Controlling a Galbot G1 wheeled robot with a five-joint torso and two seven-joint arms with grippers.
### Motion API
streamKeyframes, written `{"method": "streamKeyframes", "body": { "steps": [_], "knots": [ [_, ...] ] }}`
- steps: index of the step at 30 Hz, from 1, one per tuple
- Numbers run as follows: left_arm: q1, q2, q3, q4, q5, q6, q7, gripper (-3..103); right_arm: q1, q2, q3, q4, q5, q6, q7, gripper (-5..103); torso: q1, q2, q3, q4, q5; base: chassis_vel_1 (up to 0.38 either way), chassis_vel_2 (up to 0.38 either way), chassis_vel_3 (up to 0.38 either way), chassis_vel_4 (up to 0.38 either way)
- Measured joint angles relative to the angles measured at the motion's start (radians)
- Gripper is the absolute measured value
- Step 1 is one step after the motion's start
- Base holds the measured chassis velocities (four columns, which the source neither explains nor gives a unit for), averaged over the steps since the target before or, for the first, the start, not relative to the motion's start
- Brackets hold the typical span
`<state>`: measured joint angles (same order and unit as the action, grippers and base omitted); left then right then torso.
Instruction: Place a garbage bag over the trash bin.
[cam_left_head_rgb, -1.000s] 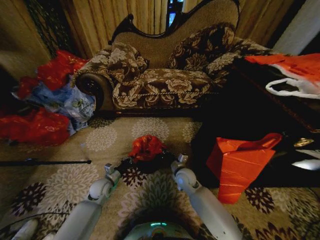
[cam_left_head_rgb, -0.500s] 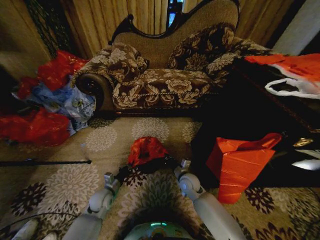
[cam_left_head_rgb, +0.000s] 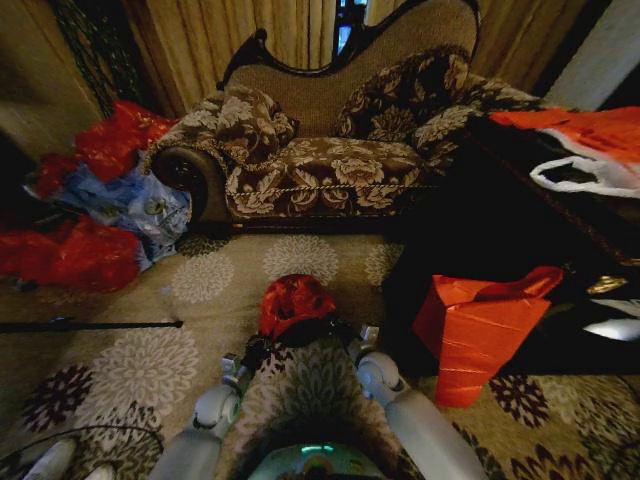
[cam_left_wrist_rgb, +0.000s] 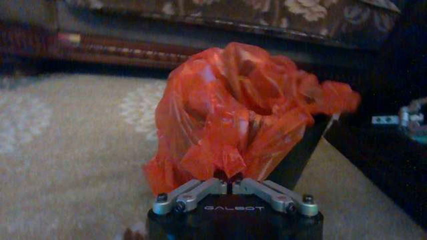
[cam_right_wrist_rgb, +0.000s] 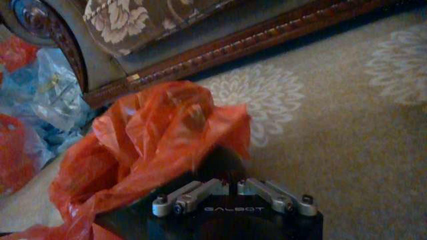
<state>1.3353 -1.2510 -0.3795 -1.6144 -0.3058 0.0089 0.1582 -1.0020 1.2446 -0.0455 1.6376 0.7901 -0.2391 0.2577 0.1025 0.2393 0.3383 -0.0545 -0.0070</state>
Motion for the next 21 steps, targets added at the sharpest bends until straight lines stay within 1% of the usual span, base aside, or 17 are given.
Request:
{"method": "streamKeyframes", "body": {
  "steps": [3, 5, 7, 8, 9, 10, 11, 12, 13, 14, 15, 16, 17, 18, 19, 20, 21],
  "knots": [
    [-0.001, -0.007, 0.000, 0.033, 0.104, -0.040, 0.003, 0, 0.001, 0.011, 0.000, -0.023, -0.008, -0.001, -0.002, 0, 0.000, 0.000, 0.000, 0.0000, -0.0001, 0.000, 0.000, 0.000, 0.000],
    [-0.003, -0.010, 0.000, 0.045, 0.126, -0.057, 0.000, 0, 0.002, 0.015, 0.000, -0.024, -0.012, -0.001, 0.001, 0, 0.000, 0.000, 0.000, 0.0000, -0.0001, 0.000, 0.000, 0.000, 0.000],
    [-0.002, -0.013, 0.000, 0.047, 0.135, -0.069, -0.013, -2, 0.000, 0.016, 0.000, -0.010, -0.013, -0.008, 0.028, 0, 0.000, 0.000, 0.000, 0.0001, -0.0001, 0.000, 0.000, 0.000, 0.000],
    [0.001, -0.014, 0.000, 0.043, 0.129, -0.071, -0.021, 3, -0.004, 0.012, 0.001, 0.006, -0.012, -0.012, 0.040, 0, 0.000, 0.000, 0.000, 0.0001, 0.0000, 0.000, 0.000, 0.000, 0.000],
    [0.001, -0.014, 0.000, 0.043, 0.129, -0.071, -0.021, 3, -0.004, 0.012, 0.001, 0.006, -0.012, -0.012, 0.040, 0, 0.000, 0.000, 0.000, 0.0001, 0.0000, 0.000, 0.000, 0.000, 0.000],
    [0.007, -0.015, -0.001, 0.034, 0.113, -0.079, -0.025, 8, -0.014, 0.002, 0.006, 0.029, -0.012, -0.013, 0.056, 0, 0.000, 0.000, 0.000, 0.0002, -0.0002, 0.000, 0.000, 0.000, 0.000],
    [0.010, -0.014, -0.003, 0.030, 0.106, -0.085, -0.025, 14, -0.022, -0.003, 0.010, 0.042, -0.012, -0.013, 0.067, 5, 0.000, 0.000, 0.000, 0.0001, -0.0004, 0.000, 0.000, 0.000, 0.000],
    [0.010, -0.014, -0.003, 0.030, 0.106, -0.085, -0.025, 14, -0.022, -0.003, 0.010, 0.042, -0.012, -0.013, 0.067, 5, 0.000, 0.000, 0.000, 0.0001, -0.0004, 0.000, 0.000, 0.000, 0.000],
    [0.014, -0.013, -0.006, 0.026, 0.096, -0.095, -0.024, 14, -0.032, -0.007, 0.013, 0.059, -0.012, -0.013, 0.079, 10, 0.000, 0.000, 0.000, 0.0000, -0.0004, 0.000, 0.000, 0.000, 0.000],
    [0.017, -0.011, -0.010, 0.022, 0.086, -0.104, -0.022, 19, -0.041, -0.010, 0.016, 0.077, -0.010, -0.014, 0.093, 10, 0.000, 0.000, 0.000, -0.0001, -0.0001, 0.000, 0.000, 0.000, 0.000],
    [0.028, 0.000, -0.022, 0.002, 0.045, -0.129, -0.015, 24, -0.073, -0.022, 0.030, 0.137, -0.002, -0.019, 0.128, 21, 0.000, 0.000, 0.000, 0.0000, -0.0003, 0.000, 0.000, 0.000, 0.000],
    [0.033, 0.005, -0.027, -0.008, 0.028, -0.138, -0.014, 30, -0.089, -0.028, 0.035, 0.160, 0.001, -0.022, 0.136, 27, 0.000, 0.000, 0.000, 0.0000, -0.0003, 0.000, 0.000, 0.000, 0.000],
    [0.033, 0.005, -0.027, -0.008, 0.028, -0.138, -0.014, 30, -0.089, -0.028, 0.035, 0.160, 0.001, -0.022, 0.136, 27, 0.000, 0.000, 0.000, 0.0000, -0.0003, 0.000, 0.000, 0.000, 0.000],
    [0.038, 0.009, -0.034, -0.019, 0.014, -0.149, -0.013, 36, -0.102, -0.033, 0.040, 0.182, 0.002, -0.026, 0.143, 27, 0.000, 0.000, 0.000, 0.0000, -0.0001, 0.000, 0.000, 0.000, 0.000],
    [0.041, 0.011, -0.037, -0.025, 0.008, -0.155, -0.013, 36, -0.110, -0.035, 0.043, 0.197, 0.003, -0.028, 0.148, 32, 0.000, 0.000, 0.000, 0.0000, -0.0001, 0.000, 0.000, 0.000, 0.000],
    [0.052, 0.020, -0.045, -0.049, -0.007, -0.168, -0.010, 46, -0.134, -0.039, 0.047, 0.238, 0.007, -0.035, 0.167, 37, 0.000, 0.000, 0.000, -0.0002, -0.0002, 0.000, 0.000, 0.000, 0.000],
    [0.052, 0.020, -0.045, -0.049, -0.007, -0.168, -0.010, 46, -0.134, -0.039, 0.047, 0.238, 0.007, -0.035, 0.167, 37, 0.000, 0.000, 0.000, -0.0002, -0.0002, 0.000, 0.000, 0.000, 0.000]
  ]
}}
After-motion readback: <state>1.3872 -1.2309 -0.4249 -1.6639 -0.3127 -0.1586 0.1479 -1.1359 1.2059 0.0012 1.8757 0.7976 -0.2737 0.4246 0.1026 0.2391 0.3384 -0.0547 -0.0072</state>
